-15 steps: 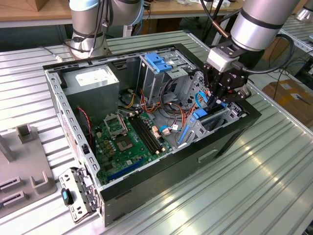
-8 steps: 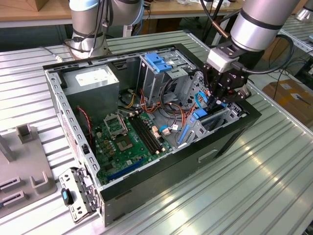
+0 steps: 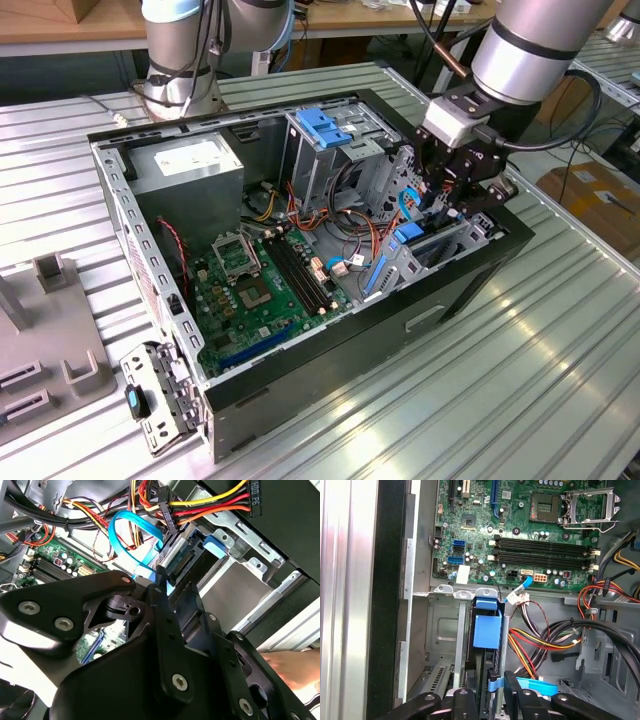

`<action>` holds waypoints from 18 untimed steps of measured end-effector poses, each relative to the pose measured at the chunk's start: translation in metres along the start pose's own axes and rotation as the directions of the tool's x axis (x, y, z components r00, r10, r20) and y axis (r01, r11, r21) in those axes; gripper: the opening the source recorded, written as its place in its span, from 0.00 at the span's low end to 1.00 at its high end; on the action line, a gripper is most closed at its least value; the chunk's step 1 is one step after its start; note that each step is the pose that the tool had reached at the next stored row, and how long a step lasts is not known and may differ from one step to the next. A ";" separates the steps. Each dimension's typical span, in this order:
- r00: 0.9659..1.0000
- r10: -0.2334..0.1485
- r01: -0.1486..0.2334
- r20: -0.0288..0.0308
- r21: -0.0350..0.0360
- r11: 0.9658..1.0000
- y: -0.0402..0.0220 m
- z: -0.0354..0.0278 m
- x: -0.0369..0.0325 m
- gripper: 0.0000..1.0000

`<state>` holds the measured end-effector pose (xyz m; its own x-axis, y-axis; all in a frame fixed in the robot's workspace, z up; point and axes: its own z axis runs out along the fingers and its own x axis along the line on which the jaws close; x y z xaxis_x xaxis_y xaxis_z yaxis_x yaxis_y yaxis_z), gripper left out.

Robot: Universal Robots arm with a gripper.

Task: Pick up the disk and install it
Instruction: 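Insert the first disk wire, then insert the second disk wire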

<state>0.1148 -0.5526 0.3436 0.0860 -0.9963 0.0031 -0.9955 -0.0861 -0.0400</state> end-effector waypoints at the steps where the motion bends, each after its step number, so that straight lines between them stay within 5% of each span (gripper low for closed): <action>1: 1.000 0.000 0.000 0.000 0.000 1.000 -0.0001 -0.0014 0.0000 0.36; 8: 1.000 0.000 0.000 0.000 0.001 1.000 -0.0008 -0.0197 0.0001 0.36; 18: 1.000 0.000 0.000 0.000 0.001 1.000 -0.0044 -0.0206 0.0004 0.36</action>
<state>0.1183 -0.5526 0.3644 0.0860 -0.9963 0.0030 -0.9955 -0.0860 -0.0406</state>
